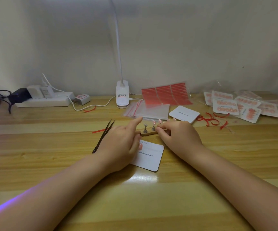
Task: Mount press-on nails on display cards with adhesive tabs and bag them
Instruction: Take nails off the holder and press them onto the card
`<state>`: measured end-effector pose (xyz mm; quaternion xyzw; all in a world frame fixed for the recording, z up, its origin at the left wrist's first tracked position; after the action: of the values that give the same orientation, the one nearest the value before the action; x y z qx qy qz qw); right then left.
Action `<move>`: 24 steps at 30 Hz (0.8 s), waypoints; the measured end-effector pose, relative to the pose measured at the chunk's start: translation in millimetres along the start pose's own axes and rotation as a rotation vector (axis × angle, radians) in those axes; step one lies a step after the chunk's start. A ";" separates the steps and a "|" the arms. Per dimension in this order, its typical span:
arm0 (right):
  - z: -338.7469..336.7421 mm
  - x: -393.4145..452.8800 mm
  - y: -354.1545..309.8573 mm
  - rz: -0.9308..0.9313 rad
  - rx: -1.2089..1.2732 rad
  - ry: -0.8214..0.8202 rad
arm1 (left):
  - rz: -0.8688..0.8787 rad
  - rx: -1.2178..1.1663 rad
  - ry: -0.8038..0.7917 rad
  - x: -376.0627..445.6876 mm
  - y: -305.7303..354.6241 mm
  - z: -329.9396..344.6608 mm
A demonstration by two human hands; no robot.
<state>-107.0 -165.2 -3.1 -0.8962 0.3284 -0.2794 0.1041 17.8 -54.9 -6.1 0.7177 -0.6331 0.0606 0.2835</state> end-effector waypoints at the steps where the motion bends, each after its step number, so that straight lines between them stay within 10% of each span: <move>1: 1.0 1.6 0.0 0.003 -0.018 -0.018 | 0.004 -0.007 0.005 -0.6 0.7 -0.4; 24: -6.4 -13.2 -32.8 -0.231 0.301 0.127 | 0.226 -0.258 0.259 -5.3 19.6 -23.0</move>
<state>-101.5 -131.6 8.6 -0.8829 0.1838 -0.3914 0.1830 4.6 -39.9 17.2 0.5862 -0.6702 0.1023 0.4435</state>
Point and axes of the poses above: each hand's wrist, its own x-axis towards the middle knuckle, its own z-axis out of the palm, y = z × x, the point moved 6 cm from there along x, towards the middle knuckle, and after that the axes turned 1 degree about -x, right-handed, at the moved point
